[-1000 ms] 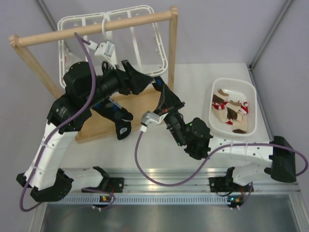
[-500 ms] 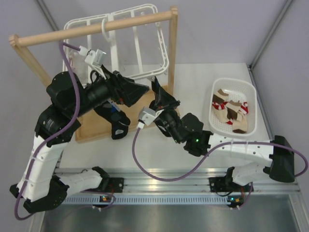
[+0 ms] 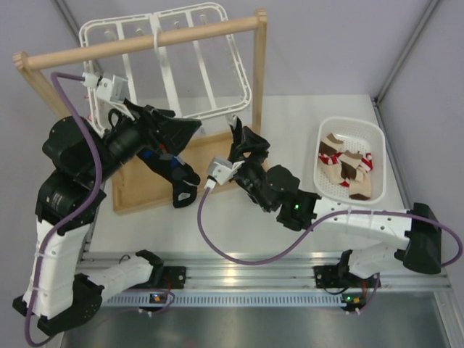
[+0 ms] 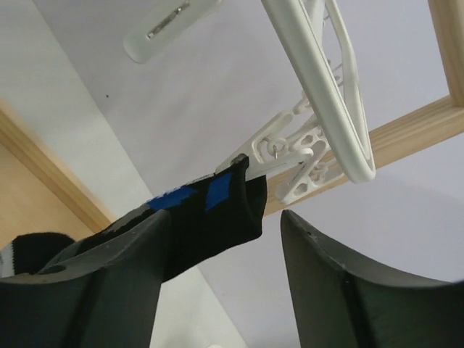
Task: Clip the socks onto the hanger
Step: Reset both arms
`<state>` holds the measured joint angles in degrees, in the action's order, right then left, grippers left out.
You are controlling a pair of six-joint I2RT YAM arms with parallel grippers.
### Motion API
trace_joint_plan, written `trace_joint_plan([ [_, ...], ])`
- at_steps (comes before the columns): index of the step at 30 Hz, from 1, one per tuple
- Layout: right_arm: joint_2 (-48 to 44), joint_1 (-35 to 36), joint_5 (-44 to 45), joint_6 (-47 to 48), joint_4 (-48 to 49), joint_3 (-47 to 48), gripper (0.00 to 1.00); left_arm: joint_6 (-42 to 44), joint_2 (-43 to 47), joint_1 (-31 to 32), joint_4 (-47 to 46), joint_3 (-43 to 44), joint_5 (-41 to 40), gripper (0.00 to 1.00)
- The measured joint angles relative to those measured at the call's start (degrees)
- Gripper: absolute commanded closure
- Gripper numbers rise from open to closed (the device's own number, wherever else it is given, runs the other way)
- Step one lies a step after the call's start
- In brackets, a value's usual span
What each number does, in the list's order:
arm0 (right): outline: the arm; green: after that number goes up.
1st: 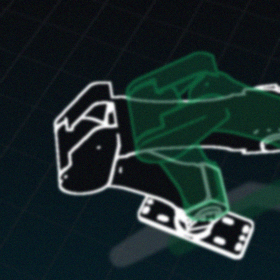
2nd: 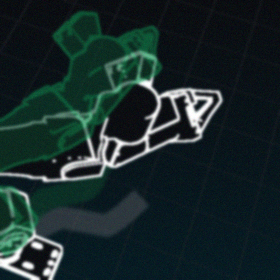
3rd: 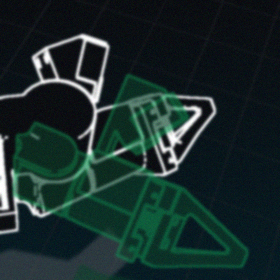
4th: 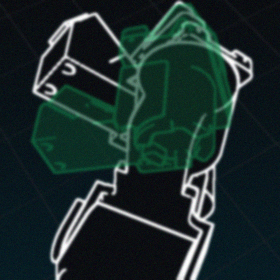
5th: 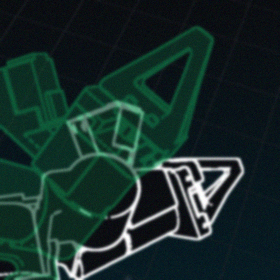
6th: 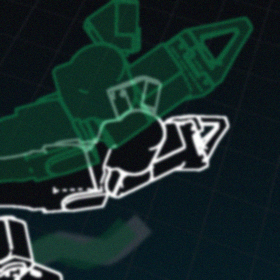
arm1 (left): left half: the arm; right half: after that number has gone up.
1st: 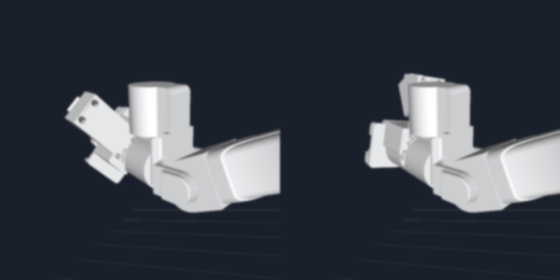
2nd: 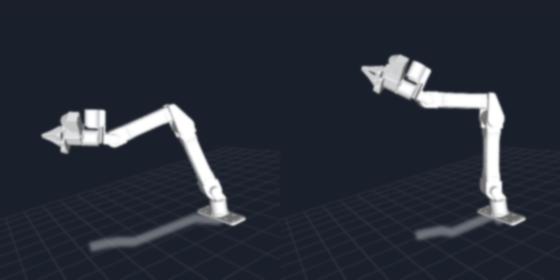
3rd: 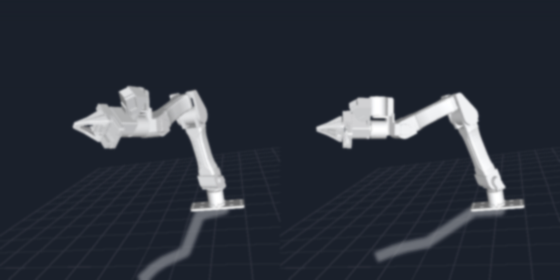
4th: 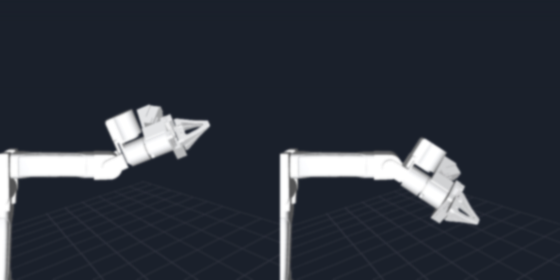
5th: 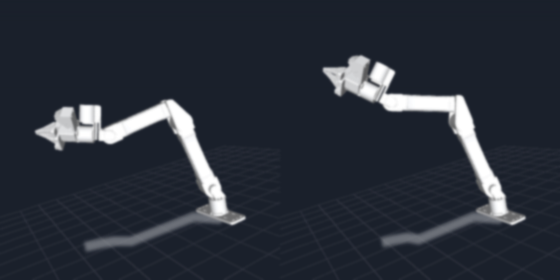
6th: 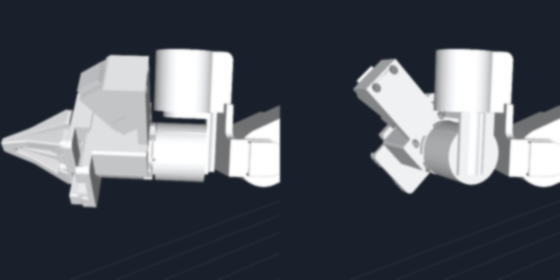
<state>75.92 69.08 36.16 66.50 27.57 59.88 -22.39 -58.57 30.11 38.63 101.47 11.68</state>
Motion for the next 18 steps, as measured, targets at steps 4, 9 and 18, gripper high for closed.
trace_joint_plan([
  [4,-0.63,0.0,0.02,-2.23,-3.48,0.17,0.28,-0.07,1.25,-3.43,0.42,-0.24,-0.83,0.01],
  [9,-4.07,0.0,0.07,-6.34,-10.36,0.28,0.2,-0.52,3.48,-8.31,0.98,-1.55,-1.07,0.02],
  [18,-10.69,-3.04,-0.31,-16.22,-24.11,5.79,0.15,-2.67,7.48,-18.53,2.95,-4.48,2.49,0.01],
])
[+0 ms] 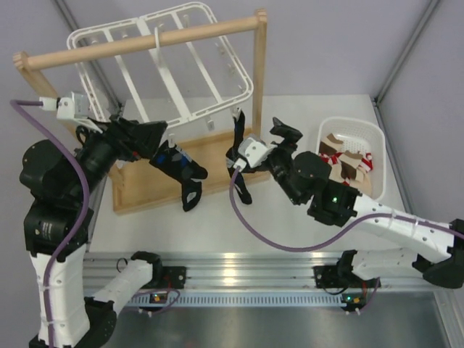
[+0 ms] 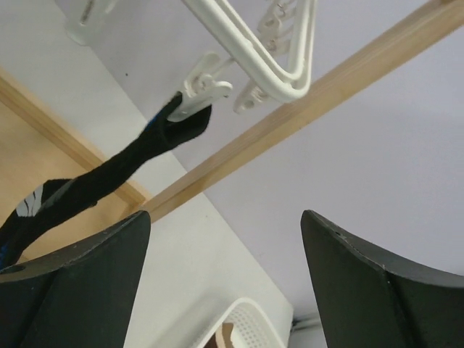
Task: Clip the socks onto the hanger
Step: Reset both arms
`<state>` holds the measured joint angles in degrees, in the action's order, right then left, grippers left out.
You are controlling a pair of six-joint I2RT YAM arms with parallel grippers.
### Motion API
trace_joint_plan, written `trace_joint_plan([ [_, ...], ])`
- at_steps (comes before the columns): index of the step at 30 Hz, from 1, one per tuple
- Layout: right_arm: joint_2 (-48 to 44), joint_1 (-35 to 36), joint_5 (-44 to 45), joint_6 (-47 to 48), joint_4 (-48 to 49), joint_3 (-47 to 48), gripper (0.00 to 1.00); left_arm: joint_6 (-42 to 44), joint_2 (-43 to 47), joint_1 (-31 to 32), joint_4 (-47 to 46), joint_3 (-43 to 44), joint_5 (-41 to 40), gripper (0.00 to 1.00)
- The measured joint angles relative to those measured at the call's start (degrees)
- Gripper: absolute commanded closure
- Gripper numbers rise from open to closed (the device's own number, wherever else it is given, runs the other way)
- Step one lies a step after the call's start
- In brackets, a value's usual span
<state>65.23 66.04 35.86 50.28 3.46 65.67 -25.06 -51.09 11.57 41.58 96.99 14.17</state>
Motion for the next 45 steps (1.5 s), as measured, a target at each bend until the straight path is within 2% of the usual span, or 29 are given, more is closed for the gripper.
trace_joint_plan([
  [5,-2.4,-5.92,-3.52,-8.52,-8.11,3.56,0.16,0.92,3.3,-3.61,0.57,-1.22,-0.17,0.02],
  [10,-5.55,-11.45,-11.76,-19.04,-15.63,8.7,0.16,1.92,7.98,-6.78,1.27,-1.36,-1.18,0.01],
  [13,-6.16,-13.49,-15.85,-24.81,-17.44,13.57,0.21,2.16,9.68,-7.96,1.51,-1.36,-1.18,0.01],
  [15,-4.48,-14.49,-17.81,-28.52,-18.99,18.82,0.25,2.14,9.77,-8.5,1.75,-1.44,-1.16,0.02],
  [19,0.33,-16.02,-20.52,-33.59,-19.63,27.32,0.27,1.55,9.6,-9.16,2.67,-2.6,-0.52,0.02],
  [26,11.45,-20.98,-25.09,-41.53,-23.89,37.24,0.28,1.27,9.11,-9.29,4.9,-3.91,4.52,0.16],
  [34,18.08,-27.54,-29.24,-47.91,-25.16,40.22,0.33,1.7,8.83,-9.27,8.96,-3.89,6.21,0.15],
  [36,18.86,-28.11,-30.12,-49.13,-24.98,40.22,0.34,1.88,8.81,-9.27,9.51,-3.89,6.38,0.09],
  [37,19.15,-28.22,-30.62,-49.62,-24.98,40.22,0.34,2.08,8.81,-9.27,9.9,-3.8,6.45,0.02],
  [45,17.55,-28.24,-33.59,-52.68,-22.97,37.42,0.22,7.06,4.66,-9.27,15.37,1.29,8.57,0.02],
])
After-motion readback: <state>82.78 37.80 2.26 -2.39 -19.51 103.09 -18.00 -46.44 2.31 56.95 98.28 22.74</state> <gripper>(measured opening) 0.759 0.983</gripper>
